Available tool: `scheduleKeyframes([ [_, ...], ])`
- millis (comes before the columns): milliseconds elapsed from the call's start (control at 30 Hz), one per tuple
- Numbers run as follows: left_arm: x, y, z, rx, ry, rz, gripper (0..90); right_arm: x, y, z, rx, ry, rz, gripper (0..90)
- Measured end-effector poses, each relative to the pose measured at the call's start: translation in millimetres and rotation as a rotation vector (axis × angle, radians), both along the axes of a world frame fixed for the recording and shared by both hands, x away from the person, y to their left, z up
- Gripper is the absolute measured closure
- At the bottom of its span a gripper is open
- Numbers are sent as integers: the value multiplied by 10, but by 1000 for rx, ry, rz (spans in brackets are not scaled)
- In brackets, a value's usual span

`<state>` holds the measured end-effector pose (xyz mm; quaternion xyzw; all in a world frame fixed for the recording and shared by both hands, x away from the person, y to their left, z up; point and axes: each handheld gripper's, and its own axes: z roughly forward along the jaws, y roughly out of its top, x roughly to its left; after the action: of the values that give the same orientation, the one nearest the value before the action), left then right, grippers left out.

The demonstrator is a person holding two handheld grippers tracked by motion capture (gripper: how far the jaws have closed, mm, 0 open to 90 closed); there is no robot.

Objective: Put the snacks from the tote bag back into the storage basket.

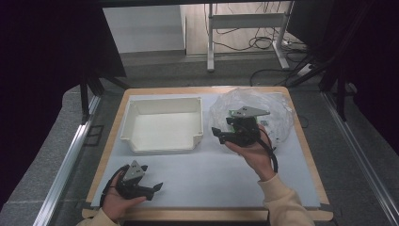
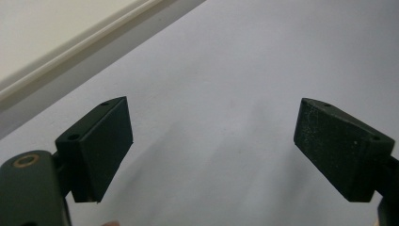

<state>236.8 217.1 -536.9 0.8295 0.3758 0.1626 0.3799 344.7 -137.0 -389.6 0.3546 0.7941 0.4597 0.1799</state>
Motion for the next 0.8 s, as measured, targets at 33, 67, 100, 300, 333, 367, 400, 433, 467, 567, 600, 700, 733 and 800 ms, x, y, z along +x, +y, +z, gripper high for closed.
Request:
scheduleKeyframes([
  [33, 0, -1, 0, 0, 0, -1, 122, 0, 0, 0, 0, 0, 0, 344],
  [67, 2, 2, 2, 3, -1, -2, 122, 15, -11, -3, 3, 2, -5, 346],
  [100, 3, 4, 1, 3, 0, -1, 122, 43, -36, -5, 7, 6, -13, 350],
  [300, 3, 5, 2, 2, -1, 0, 122, 109, -102, 6, 14, 5, -35, 350],
  [333, 3, 5, 2, 2, -1, 1, 122, 120, -115, 10, 15, 6, -38, 350],
  [367, 3, 5, 2, 2, -1, 1, 122, 130, -126, 14, 16, 7, -43, 350],
  [400, 3, 5, 2, 2, -1, 1, 122, 130, -126, 14, 16, 7, -43, 350],
  [433, 3, 5, 2, 2, -1, 2, 122, 144, -139, 17, 16, 6, -46, 350],
  [467, 3, 5, 1, 2, -1, 2, 122, 154, -151, 22, 18, 8, -52, 350],
  [567, 5, 4, 1, 4, 0, 2, 123, 187, -178, 28, 19, 9, -62, 350],
  [600, 5, 3, 0, 5, 0, 2, 122, 200, -188, 29, 20, 11, -67, 350],
  [700, 6, 0, 0, 6, 0, 3, 122, 243, -219, 33, 26, 17, -76, 351],
  [733, 8, -2, -1, 5, 0, 3, 122, 256, -227, 34, 28, 18, -79, 351],
  [800, 11, -5, -1, 8, 1, 4, 122, 283, -242, 37, 32, 20, -83, 351],
])
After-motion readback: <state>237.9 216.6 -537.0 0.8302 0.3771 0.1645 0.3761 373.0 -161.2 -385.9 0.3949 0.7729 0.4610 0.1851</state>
